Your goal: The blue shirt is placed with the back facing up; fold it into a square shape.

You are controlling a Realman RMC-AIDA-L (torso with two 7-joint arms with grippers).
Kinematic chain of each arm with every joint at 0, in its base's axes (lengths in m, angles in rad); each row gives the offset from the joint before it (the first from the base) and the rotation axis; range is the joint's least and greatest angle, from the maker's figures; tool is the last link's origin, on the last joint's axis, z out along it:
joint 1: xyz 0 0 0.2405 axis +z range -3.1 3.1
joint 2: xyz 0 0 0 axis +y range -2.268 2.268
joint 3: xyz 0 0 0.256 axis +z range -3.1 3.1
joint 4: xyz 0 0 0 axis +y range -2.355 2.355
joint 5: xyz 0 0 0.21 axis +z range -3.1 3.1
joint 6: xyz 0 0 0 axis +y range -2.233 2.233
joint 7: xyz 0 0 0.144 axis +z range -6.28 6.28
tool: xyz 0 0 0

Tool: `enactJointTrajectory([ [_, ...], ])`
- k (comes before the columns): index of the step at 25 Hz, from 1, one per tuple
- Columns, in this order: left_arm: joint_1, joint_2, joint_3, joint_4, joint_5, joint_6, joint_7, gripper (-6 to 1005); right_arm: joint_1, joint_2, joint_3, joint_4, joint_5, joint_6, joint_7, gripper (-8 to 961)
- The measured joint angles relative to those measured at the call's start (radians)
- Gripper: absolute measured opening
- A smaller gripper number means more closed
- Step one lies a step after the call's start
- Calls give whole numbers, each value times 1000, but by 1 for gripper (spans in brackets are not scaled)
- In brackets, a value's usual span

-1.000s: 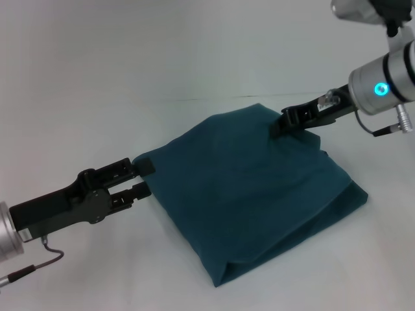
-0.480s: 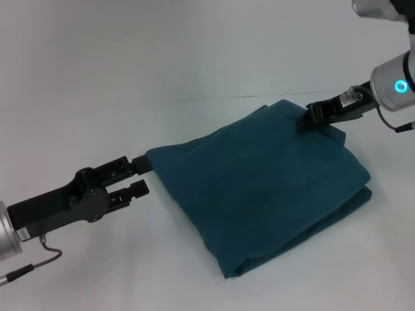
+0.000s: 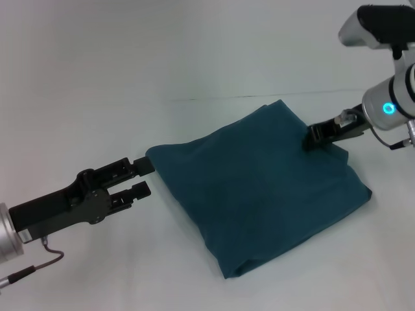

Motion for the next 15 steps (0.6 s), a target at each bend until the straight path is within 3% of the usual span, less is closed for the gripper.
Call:
enactJointTrajectory([
  [5, 0, -1, 0, 0, 0, -2, -1, 751, 3, 1, -1, 1, -3, 2, 1, 91],
  [9, -4, -1, 0, 0, 0, -3, -3, 751, -5, 11, -2, -117, -15, -73, 22, 91],
  [15, -6, -1, 0, 0, 0, -7, -3, 751, 1, 13, -6, -129, -84, -72, 51, 92],
])
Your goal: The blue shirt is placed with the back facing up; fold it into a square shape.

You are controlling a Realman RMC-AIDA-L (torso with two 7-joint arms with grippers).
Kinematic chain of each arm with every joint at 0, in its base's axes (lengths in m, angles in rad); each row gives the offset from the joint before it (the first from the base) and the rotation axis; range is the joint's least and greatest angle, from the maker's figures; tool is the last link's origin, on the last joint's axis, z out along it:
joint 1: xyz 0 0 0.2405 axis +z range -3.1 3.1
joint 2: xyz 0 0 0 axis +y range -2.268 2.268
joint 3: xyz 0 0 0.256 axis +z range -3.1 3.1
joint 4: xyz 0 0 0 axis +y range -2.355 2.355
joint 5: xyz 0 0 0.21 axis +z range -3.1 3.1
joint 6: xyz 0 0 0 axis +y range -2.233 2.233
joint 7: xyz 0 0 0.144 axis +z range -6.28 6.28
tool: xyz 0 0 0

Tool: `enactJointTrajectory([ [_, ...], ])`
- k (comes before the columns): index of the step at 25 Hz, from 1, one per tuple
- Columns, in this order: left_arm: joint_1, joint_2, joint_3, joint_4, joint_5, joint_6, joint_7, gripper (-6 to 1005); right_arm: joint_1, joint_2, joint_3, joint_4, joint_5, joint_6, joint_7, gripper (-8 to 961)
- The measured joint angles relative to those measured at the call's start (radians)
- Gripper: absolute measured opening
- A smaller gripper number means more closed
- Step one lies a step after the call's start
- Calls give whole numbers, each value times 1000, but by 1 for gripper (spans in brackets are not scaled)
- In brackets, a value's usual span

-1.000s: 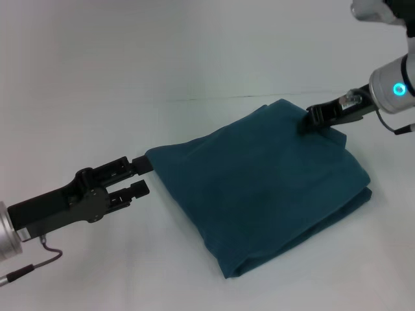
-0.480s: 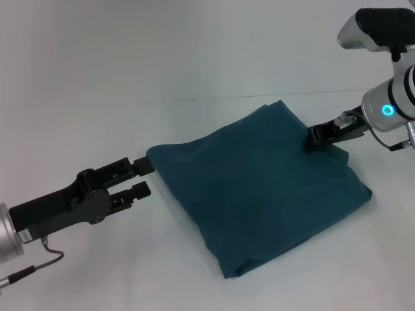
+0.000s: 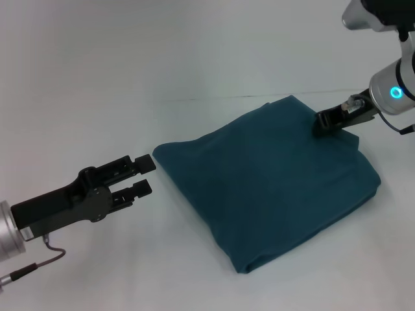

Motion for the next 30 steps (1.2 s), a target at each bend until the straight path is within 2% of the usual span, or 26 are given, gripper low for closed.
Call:
enactJointTrajectory([
  [8, 0, 0, -2, 0, 0, -4, -2, 751, 50, -5, -5, 198, -33, 155, -9, 92],
  [11, 0, 0, -5, 0, 0, -5, -3, 751, 60, 0, -10, 231, -53, 188, -8, 112],
  [27, 0, -3, -19, 0, 0, -11, -3, 750, 58, -10, -7, 213, -96, 190, 56, 217],
  [30, 0, -3, -18, 0, 0, -11, -2, 750, 46, -17, -4, 211, -96, 199, 61, 354],
])
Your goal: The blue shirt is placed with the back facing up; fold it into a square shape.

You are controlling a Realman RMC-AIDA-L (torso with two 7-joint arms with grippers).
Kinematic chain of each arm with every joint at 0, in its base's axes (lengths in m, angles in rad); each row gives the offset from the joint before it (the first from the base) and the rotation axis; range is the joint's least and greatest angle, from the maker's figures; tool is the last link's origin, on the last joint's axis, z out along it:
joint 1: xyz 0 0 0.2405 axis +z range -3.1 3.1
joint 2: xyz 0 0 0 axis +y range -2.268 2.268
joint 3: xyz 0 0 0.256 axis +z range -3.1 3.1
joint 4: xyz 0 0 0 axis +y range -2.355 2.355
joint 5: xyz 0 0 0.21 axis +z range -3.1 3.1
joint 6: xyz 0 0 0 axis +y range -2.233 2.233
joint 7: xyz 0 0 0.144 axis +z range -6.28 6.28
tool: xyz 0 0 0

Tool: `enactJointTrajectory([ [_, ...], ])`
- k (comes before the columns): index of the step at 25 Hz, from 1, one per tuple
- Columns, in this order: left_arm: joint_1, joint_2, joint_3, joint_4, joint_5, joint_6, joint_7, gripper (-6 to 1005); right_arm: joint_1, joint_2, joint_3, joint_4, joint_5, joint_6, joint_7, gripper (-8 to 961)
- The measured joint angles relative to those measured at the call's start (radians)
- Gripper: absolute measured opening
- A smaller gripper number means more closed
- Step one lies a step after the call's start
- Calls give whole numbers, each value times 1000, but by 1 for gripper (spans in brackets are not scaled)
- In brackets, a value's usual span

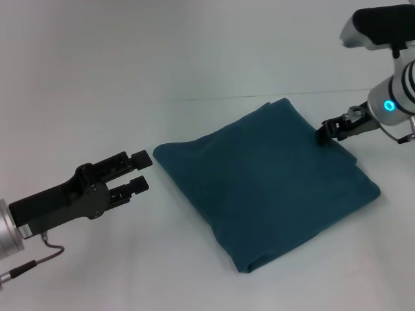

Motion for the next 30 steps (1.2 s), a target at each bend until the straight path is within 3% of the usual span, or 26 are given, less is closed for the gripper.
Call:
enactJointTrajectory([
  [2, 0, 0, 0, 0, 0, 0, 1, 750, -6, -6, 2, 7, -3, 19, 3, 445],
  [8, 0, -1, -1, 0, 0, 1, 3, 750, -14, -14, 8, -3, -41, 36, 51, 437],
  [12, 0, -1, -5, 0, 0, 1, 3, 750, -38, -1, 27, -117, 26, -5, 38, 435],
  [17, 1, -2, -7, 1, 0, 4, 3, 750, -34, -10, 26, -137, 123, 11, 27, 432],
  [25, -2, -2, -8, 0, -1, -1, 3, 751, 25, 28, 17, 22, 145, 153, -9, 432],
  [30, 0, -2, -8, 0, -2, -3, 1, 752, 60, 35, -1, 136, 80, 261, 1, 432],
])
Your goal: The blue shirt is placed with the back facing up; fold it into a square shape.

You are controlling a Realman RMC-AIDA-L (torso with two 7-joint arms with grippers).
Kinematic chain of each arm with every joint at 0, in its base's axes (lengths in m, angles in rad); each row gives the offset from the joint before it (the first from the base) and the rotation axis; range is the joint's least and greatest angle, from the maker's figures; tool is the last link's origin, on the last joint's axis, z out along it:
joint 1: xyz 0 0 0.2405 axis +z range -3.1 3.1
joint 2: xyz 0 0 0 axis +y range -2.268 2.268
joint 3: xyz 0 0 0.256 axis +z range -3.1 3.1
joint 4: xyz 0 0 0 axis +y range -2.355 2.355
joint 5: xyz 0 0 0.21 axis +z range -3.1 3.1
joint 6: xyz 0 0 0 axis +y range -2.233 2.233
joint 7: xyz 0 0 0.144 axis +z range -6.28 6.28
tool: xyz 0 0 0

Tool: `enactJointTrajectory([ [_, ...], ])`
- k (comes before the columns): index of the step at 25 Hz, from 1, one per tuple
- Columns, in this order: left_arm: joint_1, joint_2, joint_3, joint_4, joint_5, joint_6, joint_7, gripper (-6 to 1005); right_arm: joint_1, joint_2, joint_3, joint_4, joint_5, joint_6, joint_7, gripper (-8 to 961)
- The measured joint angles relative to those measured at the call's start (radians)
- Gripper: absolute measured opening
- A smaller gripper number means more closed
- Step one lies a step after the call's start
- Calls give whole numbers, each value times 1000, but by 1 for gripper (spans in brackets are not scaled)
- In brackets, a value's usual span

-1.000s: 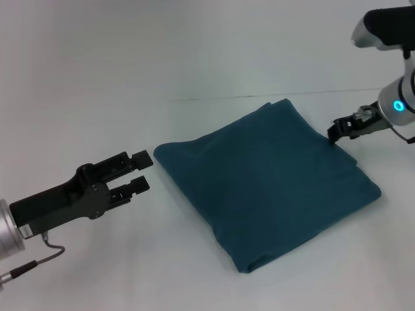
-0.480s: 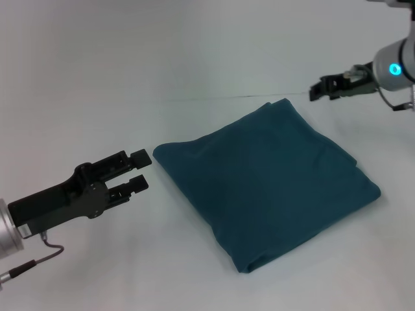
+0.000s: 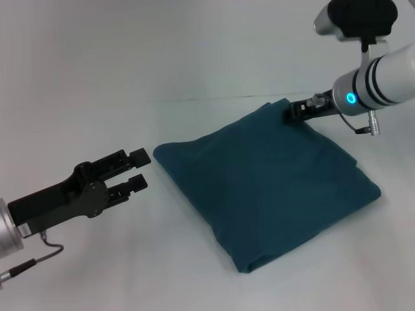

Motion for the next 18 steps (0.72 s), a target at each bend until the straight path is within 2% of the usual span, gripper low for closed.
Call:
enactJointTrajectory([
  [3, 1, 0, -1, -1, 0, 0, 0, 752, 11, -8, -3, 54, -104, 81, 79, 433],
  [6, 1, 0, -1, -1, 0, 0, -1, 752, 7, -22, 8, 52, -142, 113, 125, 433],
  [8, 0, 0, -1, -1, 0, 0, -1, 753, -1, -32, 34, 15, -138, 72, 126, 433],
  [11, -2, 0, 3, -1, 2, 0, -1, 753, -31, -40, 81, -85, -106, -67, 97, 433],
  [15, -3, 7, 40, 9, 23, 9, -5, 753, -118, -52, 125, -209, 118, -285, -63, 433],
  [18, 5, 8, 56, 24, 76, 6, -42, 754, -188, -90, 179, -211, 378, -456, -216, 466],
])
